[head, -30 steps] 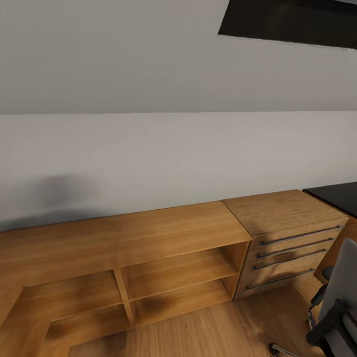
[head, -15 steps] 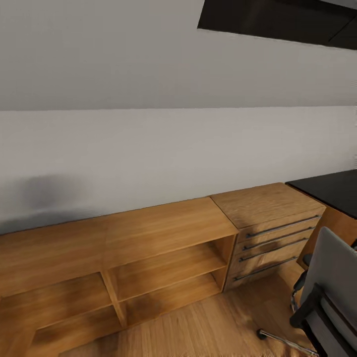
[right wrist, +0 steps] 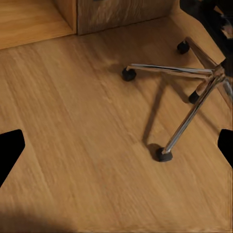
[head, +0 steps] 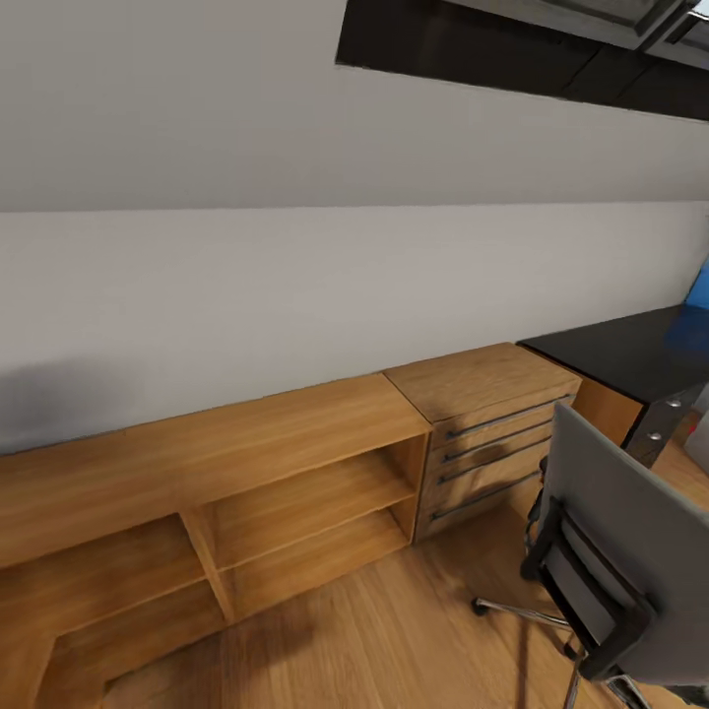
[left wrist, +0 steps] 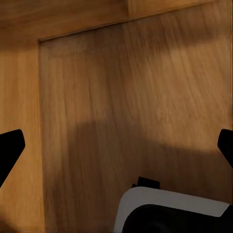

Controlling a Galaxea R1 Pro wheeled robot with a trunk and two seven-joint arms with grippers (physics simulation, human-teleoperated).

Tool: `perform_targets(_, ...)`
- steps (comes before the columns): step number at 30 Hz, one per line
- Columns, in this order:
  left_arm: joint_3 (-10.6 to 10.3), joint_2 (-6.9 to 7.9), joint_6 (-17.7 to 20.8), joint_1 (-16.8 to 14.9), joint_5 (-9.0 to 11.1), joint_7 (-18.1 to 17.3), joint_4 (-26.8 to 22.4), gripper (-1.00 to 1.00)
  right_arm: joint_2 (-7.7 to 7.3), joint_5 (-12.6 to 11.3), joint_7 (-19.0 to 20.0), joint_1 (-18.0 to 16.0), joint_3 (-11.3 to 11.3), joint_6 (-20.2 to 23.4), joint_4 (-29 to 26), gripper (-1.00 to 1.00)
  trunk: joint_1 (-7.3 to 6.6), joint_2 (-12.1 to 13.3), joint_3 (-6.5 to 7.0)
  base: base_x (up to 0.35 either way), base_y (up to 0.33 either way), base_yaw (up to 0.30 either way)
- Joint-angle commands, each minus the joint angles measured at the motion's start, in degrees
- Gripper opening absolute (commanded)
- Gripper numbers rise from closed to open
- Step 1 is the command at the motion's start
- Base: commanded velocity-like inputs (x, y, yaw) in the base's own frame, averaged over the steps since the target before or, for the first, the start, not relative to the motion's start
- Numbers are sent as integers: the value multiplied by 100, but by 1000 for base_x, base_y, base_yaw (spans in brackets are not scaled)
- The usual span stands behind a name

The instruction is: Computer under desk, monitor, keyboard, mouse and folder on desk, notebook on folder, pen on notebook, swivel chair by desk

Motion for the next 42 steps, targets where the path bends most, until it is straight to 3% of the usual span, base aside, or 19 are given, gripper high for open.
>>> perform_targets(1, -50, 5, -3, 4, 36, 33, -17, 100, 3, -22, -32, -5, 49, -11, 8, 100, -2, -3, -6, -156, -57, -260)
perform_targets(21, -50, 6, -7, 4, 36, 29, -16, 100, 3, -25, -32, -5, 42, -13, 8, 100, -2, -3, -11, -14, -9, -282)
perform_targets(42, -49, 4, -7, 4, 36, 24, -14, 100, 2, -22, -32, -5, 40, -13, 8, 100, -2, -3, -11, 286, 0, -290)
